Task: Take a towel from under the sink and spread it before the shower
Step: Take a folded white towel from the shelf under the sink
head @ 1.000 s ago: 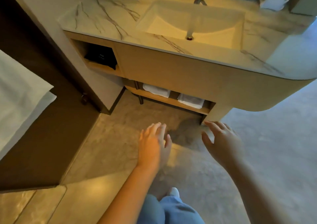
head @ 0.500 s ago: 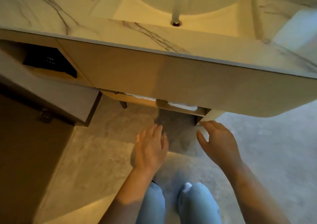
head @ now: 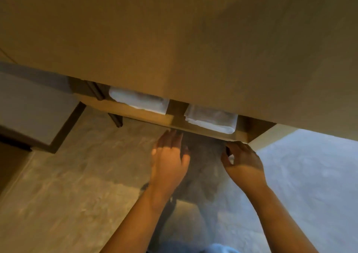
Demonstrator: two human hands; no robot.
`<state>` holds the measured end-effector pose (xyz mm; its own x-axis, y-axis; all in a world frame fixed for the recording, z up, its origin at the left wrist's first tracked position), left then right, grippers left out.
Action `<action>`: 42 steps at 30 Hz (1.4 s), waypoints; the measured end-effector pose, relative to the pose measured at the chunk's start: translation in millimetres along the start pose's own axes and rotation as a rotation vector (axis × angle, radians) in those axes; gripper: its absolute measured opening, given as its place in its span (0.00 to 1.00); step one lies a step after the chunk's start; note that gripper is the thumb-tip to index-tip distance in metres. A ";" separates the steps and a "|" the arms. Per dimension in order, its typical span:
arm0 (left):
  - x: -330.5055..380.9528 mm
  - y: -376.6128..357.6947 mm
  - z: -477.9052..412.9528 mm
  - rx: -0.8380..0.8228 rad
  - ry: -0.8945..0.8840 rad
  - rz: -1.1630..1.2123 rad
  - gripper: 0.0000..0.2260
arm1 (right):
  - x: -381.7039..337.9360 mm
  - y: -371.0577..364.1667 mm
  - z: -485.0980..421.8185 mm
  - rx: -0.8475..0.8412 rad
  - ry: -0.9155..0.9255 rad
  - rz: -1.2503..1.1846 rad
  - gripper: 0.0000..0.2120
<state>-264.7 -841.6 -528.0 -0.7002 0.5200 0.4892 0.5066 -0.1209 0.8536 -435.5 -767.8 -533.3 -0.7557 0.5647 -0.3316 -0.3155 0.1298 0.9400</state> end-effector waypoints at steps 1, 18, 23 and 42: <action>-8.3 -16.8 -7.2 0.024 -0.021 -0.009 0.15 | 7.4 -14.4 -10.0 0.021 -0.005 0.008 0.13; -83.4 -171.4 -66.6 0.370 -0.118 0.299 0.14 | 98.0 -130.7 -134.0 0.341 -0.238 -0.274 0.19; -87.0 -185.8 -81.5 0.339 -0.079 0.338 0.14 | 108.7 -141.5 -152.6 0.293 -0.450 -0.580 0.21; -93.4 -186.6 -63.7 0.369 -0.096 0.302 0.16 | 98.1 -157.0 -157.7 0.182 -0.558 -0.941 0.31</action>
<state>-325.9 -921.4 -721.5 -0.4530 0.5860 0.6718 0.8371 0.0203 0.5467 -550.6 -861.3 -726.0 0.1205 0.4603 -0.8795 -0.5042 0.7916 0.3452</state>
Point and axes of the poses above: each hand's wrist, its own z-axis away from the middle knuckle, its own y-axis out of the back of the hand, x = y × z, the point moved 5 cm from there along -z, towards the middle knuckle, and after that the axes turned 8 degrees about -y, right-handed, at the moved point
